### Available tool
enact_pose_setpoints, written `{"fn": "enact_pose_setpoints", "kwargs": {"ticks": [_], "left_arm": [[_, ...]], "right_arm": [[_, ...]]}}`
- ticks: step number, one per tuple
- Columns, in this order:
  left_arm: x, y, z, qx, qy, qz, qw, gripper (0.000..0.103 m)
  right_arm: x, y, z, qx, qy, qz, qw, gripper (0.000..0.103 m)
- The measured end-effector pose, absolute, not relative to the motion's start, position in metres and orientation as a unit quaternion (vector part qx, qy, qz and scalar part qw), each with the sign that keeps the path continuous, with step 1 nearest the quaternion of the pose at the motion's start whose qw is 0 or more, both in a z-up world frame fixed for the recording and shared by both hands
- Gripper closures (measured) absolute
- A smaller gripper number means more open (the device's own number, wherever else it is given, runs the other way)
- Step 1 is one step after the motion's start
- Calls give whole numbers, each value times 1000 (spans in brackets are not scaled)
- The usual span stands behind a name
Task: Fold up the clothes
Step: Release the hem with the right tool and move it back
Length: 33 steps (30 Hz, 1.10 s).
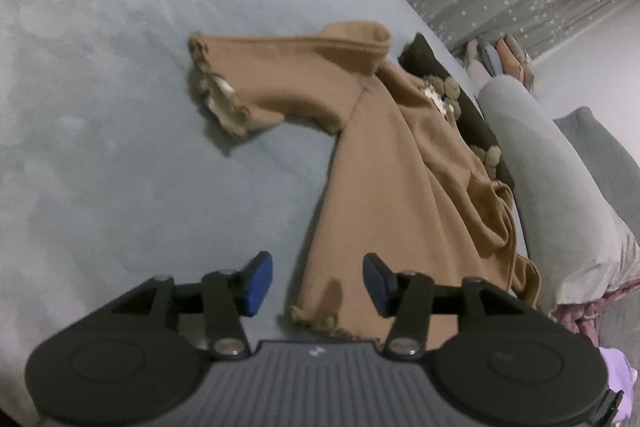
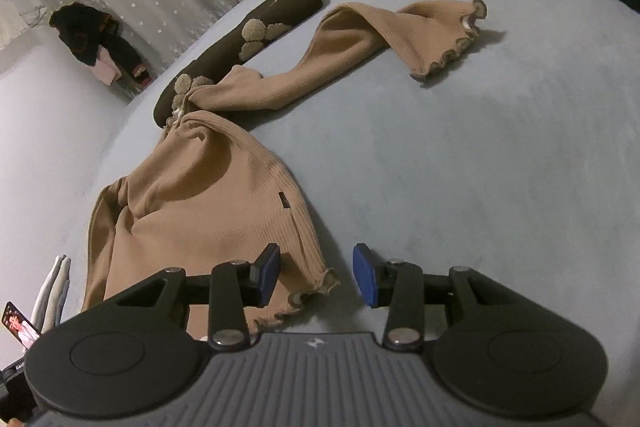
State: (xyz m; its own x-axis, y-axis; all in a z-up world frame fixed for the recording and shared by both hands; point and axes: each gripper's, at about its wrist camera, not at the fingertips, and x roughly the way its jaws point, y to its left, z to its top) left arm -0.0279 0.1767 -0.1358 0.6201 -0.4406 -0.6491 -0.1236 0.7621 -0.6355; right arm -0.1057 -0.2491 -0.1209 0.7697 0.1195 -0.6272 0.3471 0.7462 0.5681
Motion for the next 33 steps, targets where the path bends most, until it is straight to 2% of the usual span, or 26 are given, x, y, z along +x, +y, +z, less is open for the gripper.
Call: {"fn": "enact_pose_setpoints", "kwargs": {"ticks": [3,4,5,8,9,10,13,22,33], "left_arm": [[-25,169,-139,-331,427,-96,836,53],[-24,166,-140,-328,427,-97,837,54],[-23,164,-139,-321,427,-97,840,55],[-22,154,-137,-281,431,-89,853,77],[-23,150,-136,-260,432,-83,859,92],[-24,147,-134,-242,432,-78,865,96],[-36,144,-122,-218,413,-67,881,97],[-72,154,-74,-169,376,-54,910,97],[-105,156,-81,-139,403,-54,903,98]], "right_arm": [[-103,-243,-122,336,333,-64,879,60],[-102,-242,-123,333,333,-63,880,61],[-101,-240,-124,330,334,-62,881,67],[-93,-233,-127,306,345,-64,885,83],[-90,-230,-127,294,348,-65,888,84],[-89,-227,-125,284,351,-66,890,87],[-87,-221,-118,261,357,-73,894,93],[-113,-196,-78,143,359,-60,920,95],[-158,-185,-74,140,380,-55,913,96]]}}
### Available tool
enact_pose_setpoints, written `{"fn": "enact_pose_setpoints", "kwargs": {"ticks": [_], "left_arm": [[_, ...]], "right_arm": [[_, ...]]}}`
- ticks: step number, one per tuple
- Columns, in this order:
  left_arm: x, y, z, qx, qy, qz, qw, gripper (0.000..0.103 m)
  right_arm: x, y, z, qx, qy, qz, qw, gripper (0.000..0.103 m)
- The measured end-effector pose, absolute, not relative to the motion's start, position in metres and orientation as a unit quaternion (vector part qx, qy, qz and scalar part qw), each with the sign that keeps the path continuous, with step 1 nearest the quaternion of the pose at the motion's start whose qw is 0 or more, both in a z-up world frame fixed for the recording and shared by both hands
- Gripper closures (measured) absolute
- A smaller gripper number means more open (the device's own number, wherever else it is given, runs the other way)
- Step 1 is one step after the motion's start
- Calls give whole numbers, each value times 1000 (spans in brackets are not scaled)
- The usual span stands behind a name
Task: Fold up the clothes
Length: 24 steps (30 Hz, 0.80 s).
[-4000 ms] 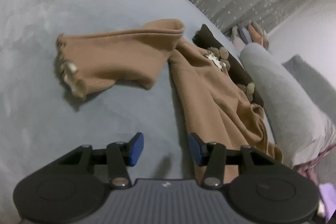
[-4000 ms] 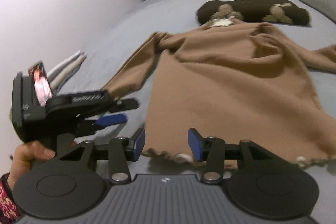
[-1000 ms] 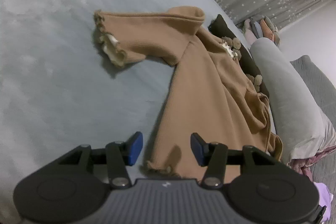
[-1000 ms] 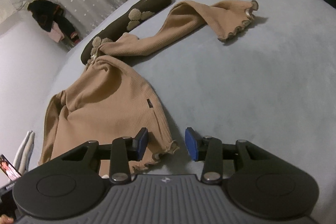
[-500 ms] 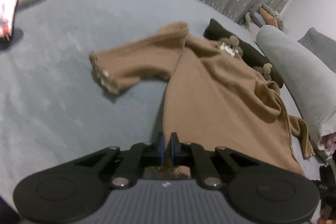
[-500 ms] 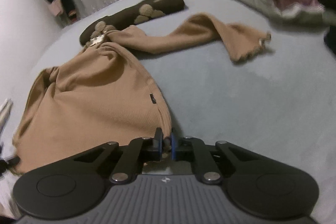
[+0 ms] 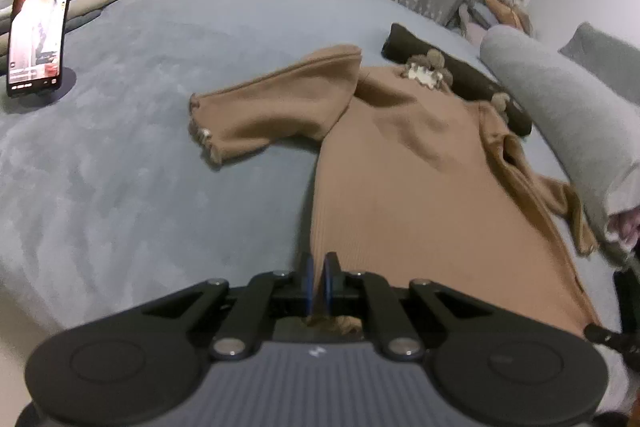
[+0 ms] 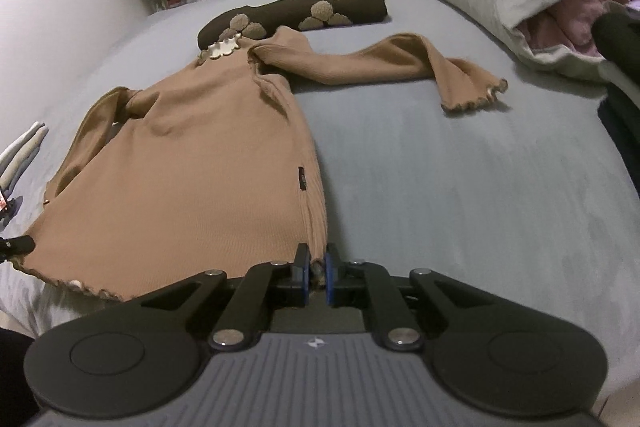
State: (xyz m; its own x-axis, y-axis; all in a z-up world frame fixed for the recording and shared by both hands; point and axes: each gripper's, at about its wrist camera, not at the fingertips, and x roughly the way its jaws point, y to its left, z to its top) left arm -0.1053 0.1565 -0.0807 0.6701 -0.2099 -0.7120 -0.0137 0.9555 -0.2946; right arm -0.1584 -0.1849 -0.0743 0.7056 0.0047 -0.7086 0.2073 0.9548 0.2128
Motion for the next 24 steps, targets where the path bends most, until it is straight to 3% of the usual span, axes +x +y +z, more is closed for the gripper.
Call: {"fn": "enact_pose_setpoints", "kwargs": {"ticks": [10,13,14,16,17,18,19,24], "left_arm": [[-120,165,-95,-120,427,-41,895,103],[-119,173,-101,-144,436,-44,887,101],[-118,177,-102,-160,436,-48,884,101],[-115,184,-104,-188,435,-55,879,86],[-114,187,-104,-201,434,-59,876,79],[-112,190,-106,-216,434,-63,873,62],[-109,192,-107,-227,436,-69,868,57],[-95,189,-119,-254,448,-82,854,57]], "right_arm": [[-185,-185,-90,147,405,-69,900,103],[-188,-188,-96,151,409,-73,897,102],[-189,-191,-95,164,408,-69,896,97],[-189,-194,-93,184,403,-63,894,95],[-189,-195,-91,192,399,-60,895,86],[-189,-195,-89,196,392,-59,897,77],[-188,-196,-87,199,385,-58,899,63],[-174,-197,-86,205,376,-53,902,59]]}}
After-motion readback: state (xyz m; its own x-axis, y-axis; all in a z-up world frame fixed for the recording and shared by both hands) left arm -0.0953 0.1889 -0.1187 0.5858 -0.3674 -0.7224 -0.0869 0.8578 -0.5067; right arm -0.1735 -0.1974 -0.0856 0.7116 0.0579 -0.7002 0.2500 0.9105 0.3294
